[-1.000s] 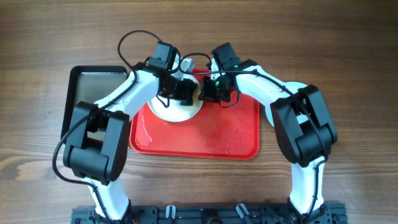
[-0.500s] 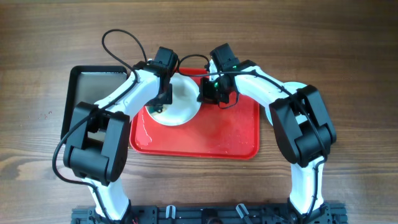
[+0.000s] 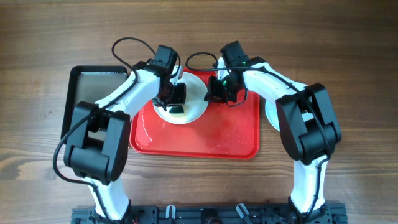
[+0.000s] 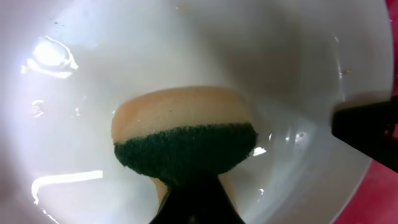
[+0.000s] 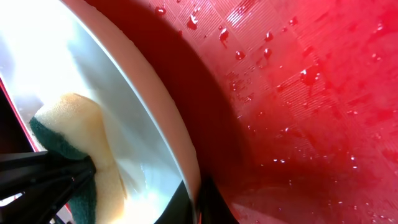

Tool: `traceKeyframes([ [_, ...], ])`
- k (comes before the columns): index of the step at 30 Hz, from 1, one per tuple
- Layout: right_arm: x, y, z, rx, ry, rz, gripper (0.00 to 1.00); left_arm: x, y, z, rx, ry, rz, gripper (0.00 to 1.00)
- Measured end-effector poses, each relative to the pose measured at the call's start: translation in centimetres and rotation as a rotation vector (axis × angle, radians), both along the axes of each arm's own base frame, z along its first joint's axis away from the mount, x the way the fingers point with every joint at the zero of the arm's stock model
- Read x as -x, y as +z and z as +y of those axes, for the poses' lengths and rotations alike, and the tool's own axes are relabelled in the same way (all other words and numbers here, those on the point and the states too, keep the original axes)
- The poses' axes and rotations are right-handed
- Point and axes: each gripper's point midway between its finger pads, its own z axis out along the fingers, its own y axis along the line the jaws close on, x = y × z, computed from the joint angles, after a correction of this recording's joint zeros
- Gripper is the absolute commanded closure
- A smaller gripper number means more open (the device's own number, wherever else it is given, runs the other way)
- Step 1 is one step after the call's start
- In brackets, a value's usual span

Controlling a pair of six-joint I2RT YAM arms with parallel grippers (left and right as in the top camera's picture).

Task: Clean dirty plates on tray and stack at the side
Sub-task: 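Scrub the white plate surface with the sponge in the left gripper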

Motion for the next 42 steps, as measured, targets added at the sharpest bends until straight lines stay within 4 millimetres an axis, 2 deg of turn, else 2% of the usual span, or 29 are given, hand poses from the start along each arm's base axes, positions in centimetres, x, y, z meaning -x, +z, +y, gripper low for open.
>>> traceKeyframes([
  [3, 0.0, 0.0, 0.0, -0.001, 0.000, 0.000, 0.96, -0.4, -0.2, 0.3, -0.068, 0.003, -0.038, 0.96],
  [10, -0.2, 0.0, 0.2, -0.006, -0.017, 0.006, 0.96, -3.8, 0.4, 1.9, -0.291, 0.069, -0.242, 0.96],
  [13, -0.2, 0.0, 0.2, -0.006, -0.017, 0.006, 0.96, -3.9, 0.6, 1.9, -0.343, 0.068, -0.271, 0.96],
  [16, -0.1, 0.0, 0.2, -0.006, -0.017, 0.006, 0.96, -3.3, 0.3, 0.6, -0.276, 0.037, -0.242, 0.96],
  [19, -0.1, 0.0, 0.1, -0.005, -0.017, 0.008, 0.96, -2.0, 0.0, -2.4, -0.104, -0.033, -0.169, 0.96],
  [21, 0.0, -0.1, 0.1, -0.003, -0.014, 0.010, 0.96, -0.9, 0.0, -3.6, -0.029, -0.059, -0.117, 0.96],
  [25, 0.1, -0.1, 0.1, -0.005, -0.010, 0.011, 0.96, 0.4, 0.3, -5.2, 0.070, -0.091, -0.056, 0.96],
  [27, 0.1, -0.1, 0.1, -0.004, -0.007, 0.010, 0.96, 0.3, 0.4, -5.5, 0.089, -0.095, -0.061, 0.96],
  [30, 0.1, -0.1, 0.2, -0.005, -0.006, 0.008, 0.96, -1.2, 0.7, -5.9, 0.114, -0.088, -0.123, 0.96],
  [33, 0.3, 0.0, 0.5, -0.006, 0.004, 0.007, 0.96, -3.6, 1.0, -4.7, 0.081, -0.024, -0.205, 0.96],
  [36, 0.7, -0.1, 1.0, -0.006, 0.018, 0.008, 0.95, -5.4, 0.8, -1.5, -0.031, 0.087, -0.254, 0.96],
  [37, 0.7, -0.1, 1.1, -0.007, 0.020, 0.008, 0.96, -5.6, 0.7, -0.7, -0.063, 0.112, -0.259, 0.96],
  [39, 0.8, -0.1, 1.2, -0.007, 0.023, 0.007, 0.96, -5.4, 0.4, 2.5, -0.193, 0.189, -0.252, 0.96],
  [42, 0.8, 0.0, 1.2, -0.008, 0.024, 0.007, 0.95, -4.0, 0.1, 5.6, -0.343, 0.233, -0.208, 0.96],
])
